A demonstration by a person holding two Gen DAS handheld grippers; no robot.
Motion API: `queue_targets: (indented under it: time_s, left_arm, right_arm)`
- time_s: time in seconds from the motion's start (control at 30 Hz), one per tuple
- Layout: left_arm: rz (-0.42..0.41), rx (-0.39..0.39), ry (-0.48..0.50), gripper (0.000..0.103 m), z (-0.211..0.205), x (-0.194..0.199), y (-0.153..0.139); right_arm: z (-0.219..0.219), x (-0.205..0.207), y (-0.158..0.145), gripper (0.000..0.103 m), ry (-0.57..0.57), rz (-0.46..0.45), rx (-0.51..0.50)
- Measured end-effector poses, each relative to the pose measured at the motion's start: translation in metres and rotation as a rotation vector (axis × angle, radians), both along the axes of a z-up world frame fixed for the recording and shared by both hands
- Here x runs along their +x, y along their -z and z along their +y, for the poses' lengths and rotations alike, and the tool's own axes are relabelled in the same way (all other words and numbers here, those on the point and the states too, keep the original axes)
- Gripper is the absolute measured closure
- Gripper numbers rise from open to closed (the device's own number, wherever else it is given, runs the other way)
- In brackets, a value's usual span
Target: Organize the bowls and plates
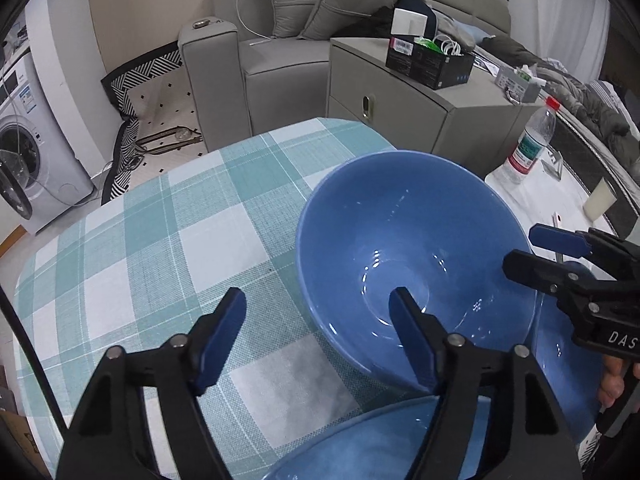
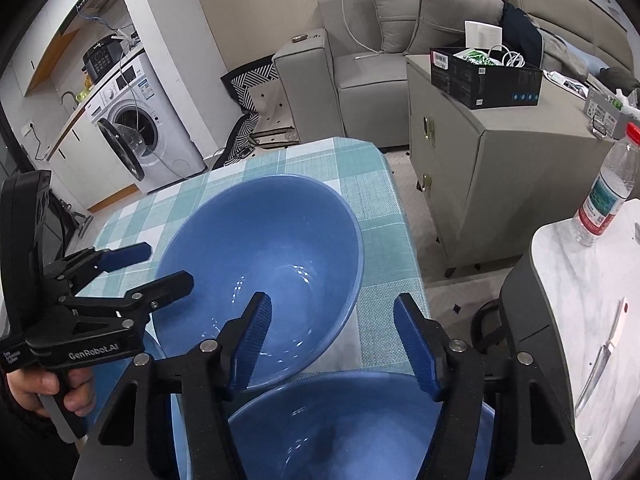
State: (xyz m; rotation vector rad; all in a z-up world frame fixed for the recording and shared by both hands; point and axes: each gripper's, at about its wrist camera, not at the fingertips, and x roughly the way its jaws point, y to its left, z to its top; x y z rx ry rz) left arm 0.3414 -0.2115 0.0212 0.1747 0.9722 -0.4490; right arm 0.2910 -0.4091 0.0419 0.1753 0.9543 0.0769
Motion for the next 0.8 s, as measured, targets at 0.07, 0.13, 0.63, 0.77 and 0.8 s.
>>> queue_targets:
  time_s: [0.07,0.13,0.63,0.77,0.8]
  left_arm:
    - [0.005,-0.001,0.005,0.037,-0.0014,-0.0003,0.0013]
    - [0.016,-0.005,0.008,0.045,-0.0022,0.0,0.0028]
    - [0.034,-0.041,0.019,0.078,-0.0063,-0.001,0.0035]
    - [0.01,-0.039,0.025,0.078,-0.0098,-0.0037,-0.0016]
    - [0.004,-0.039,0.024,0.078,-0.0102,-0.004,-0.003]
  right_arm:
    - [0.0009,0.0019,0.0007,0.041,-0.003,0.002,0.003]
    - [0.0018,0.0027,0.0011,0.045,-0.008,0.003,0.003]
    - [0.0013,0.005,0.0067,0.079,0.018,0.011,-0.022]
    - [0.0007,0.0041,0.0039,0.079,0.03,0.001,-0.037]
    - [0.0,0.0037,0.0033,0.079,0.031,-0.001,-0.038]
